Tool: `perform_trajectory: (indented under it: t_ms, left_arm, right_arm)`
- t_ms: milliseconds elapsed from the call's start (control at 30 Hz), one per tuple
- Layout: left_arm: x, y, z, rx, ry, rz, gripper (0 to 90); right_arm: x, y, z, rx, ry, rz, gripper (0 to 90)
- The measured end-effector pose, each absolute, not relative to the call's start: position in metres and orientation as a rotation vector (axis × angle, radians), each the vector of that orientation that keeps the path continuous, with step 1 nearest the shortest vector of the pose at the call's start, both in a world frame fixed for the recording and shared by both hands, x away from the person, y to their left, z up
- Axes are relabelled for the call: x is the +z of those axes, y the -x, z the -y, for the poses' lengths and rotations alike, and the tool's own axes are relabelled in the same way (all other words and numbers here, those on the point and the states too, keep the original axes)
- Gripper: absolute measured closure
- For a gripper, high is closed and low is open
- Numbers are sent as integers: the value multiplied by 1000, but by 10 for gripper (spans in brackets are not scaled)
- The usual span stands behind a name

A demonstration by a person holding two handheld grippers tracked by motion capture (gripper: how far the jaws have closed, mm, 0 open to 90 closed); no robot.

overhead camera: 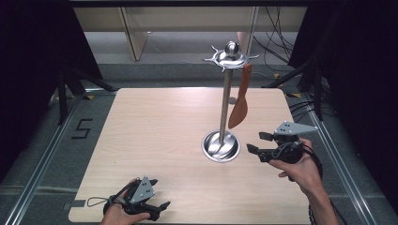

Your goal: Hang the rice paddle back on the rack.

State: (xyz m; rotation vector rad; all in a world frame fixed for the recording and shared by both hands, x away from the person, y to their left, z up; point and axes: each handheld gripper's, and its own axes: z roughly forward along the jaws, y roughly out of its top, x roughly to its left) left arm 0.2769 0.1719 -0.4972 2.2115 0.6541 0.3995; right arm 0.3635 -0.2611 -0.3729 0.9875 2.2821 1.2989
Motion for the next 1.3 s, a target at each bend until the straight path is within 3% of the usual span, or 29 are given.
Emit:
perform_trajectory:
  t_ms: [1300]
  left_arm:
    - [-499, -275, -173, 415, -2202, -666, 161]
  right_arm:
    - [-402, -344, 275, 1322, -1111, -2259, 301]
